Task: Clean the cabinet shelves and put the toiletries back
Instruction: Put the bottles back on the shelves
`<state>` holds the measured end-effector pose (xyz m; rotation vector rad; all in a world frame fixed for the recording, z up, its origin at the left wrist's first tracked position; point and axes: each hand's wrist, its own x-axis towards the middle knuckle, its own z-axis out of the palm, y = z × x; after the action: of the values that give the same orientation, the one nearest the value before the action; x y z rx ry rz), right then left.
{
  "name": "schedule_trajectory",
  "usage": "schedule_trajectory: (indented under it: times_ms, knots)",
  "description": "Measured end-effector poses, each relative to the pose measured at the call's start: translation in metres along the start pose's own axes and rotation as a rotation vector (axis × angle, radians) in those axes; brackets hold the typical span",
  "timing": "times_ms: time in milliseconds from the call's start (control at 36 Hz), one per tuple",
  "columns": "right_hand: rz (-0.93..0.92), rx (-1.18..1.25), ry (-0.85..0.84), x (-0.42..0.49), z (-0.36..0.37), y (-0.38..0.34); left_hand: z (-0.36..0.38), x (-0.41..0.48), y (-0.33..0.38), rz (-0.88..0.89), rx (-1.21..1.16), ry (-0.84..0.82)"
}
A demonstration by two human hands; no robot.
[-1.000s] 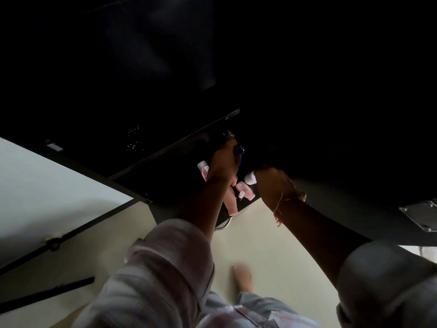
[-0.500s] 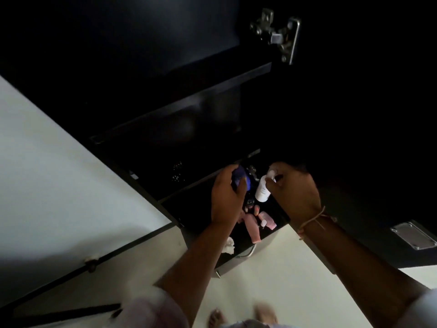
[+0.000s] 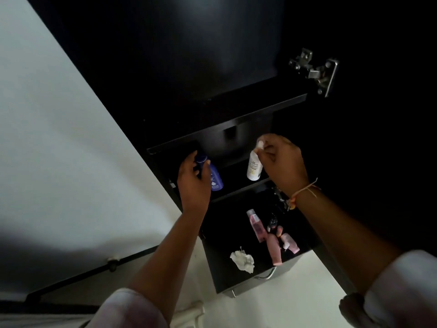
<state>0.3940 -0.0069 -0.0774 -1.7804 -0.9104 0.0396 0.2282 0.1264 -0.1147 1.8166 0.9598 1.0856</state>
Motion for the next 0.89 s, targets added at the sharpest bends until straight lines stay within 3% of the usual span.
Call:
schedule_trajectory:
  times_ms: [278,889]
  knots:
    - [0.038,-0.195,-0.002,0.030,0.011,0.023,-0.004,0.015,-0.008,-0.044,0.165,-0.024]
    - [0.194,-0.157,-0.074,0.046,0.019,0.032,0.003,0.018,0.009,-0.082,0.262,-0.029]
